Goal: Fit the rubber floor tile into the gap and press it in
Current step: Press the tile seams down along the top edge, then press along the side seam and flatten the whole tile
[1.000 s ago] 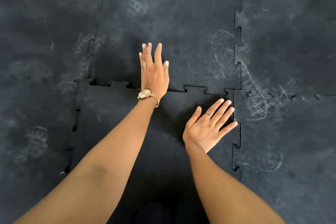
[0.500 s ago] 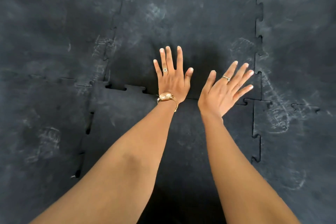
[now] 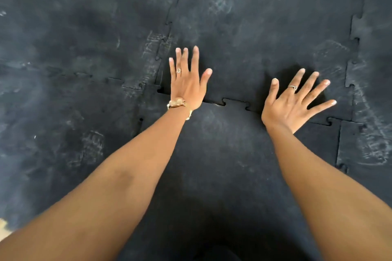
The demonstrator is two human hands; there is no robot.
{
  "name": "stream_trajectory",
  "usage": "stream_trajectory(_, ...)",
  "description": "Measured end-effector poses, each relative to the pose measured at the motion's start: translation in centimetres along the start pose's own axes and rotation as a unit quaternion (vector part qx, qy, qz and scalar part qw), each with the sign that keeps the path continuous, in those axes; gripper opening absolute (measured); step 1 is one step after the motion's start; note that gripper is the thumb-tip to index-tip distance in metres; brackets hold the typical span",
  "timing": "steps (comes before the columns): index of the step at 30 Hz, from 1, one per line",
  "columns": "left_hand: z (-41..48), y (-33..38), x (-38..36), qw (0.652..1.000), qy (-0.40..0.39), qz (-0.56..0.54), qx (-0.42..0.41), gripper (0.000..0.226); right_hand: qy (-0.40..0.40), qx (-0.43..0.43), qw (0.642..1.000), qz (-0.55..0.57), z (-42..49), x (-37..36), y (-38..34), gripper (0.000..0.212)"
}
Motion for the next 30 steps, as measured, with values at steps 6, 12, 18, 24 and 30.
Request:
stream_trajectory(6, 0.7, -0.4, -1.9, 0.987, 0.009, 0.127, -0.094, 0.071, 0.108, 0.019, 0.989, 0.098, -3.6, 0.3, -1.5, 0.061)
stream_trajectory(12, 1.6, 1.2, -1.4, 0.955, -0.029, 0.068, -0.288, 0.067, -0.013, 0.013, 0.999, 0.051, -10.1, -2.3, -9.3, 0.064)
stream_trajectory(18, 1.9, 0.5, 1.3, 0.938, -0.095, -0.304, -0.136, 0.055, -0.017, -0.002, 1.0, 0.009, -9.5, -2.9, -9.5, 0.071)
stream_trajectory(24, 1.0, -6.6, 3.5, 0.98, -0.006, -0.126, -0.157, 0.058, -0.016, -0.005, 1.0, 0.002, -9.5, -2.9, -9.6, 0.074)
stream_trajectory(30, -0.3, -8.9, 0.9, 0.982, -0.096, 0.071, -0.147, 0.077, -0.01, -0.006, 1.0, -0.006, -9.7, -3.0, -9.7, 0.073)
Point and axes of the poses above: each hand's wrist, its own z-axis towards the middle knuckle, its own x-axis out of the back of the hand, y = z × x, the point moved 3 cm from there along z, towards the middle knuckle, and after that the axes turned 3 degrees about y, right-handed, at the moved point
